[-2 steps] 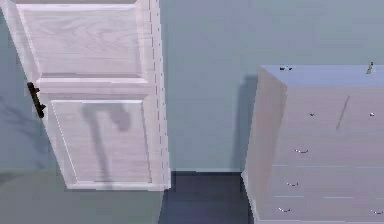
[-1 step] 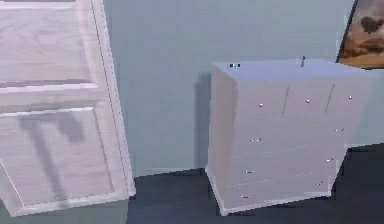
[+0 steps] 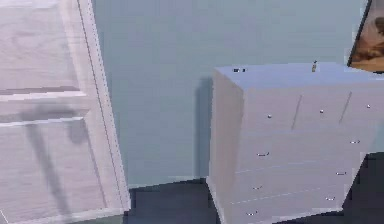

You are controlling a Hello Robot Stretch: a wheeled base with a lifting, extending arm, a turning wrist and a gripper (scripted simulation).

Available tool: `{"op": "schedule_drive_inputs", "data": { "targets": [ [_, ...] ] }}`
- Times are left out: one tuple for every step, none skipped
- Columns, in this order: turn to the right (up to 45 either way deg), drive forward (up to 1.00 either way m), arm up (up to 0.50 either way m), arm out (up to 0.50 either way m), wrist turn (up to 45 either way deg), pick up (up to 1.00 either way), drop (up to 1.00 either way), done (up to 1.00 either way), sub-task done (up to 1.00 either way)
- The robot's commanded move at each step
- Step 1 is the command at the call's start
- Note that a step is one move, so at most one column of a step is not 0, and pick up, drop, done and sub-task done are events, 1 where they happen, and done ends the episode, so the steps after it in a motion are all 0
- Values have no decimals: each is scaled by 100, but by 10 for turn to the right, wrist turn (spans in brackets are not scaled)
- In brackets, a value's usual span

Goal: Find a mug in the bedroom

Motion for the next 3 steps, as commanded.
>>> {"op": "schedule_drive_inputs", "data": {
  "targets": [
    [-450,0,0,0,0,0,0,0,0],
    [-420,0,0,0,0,0,0,0,0],
    [0,100,0,0,0,0,0,0,0]
  ]
}}
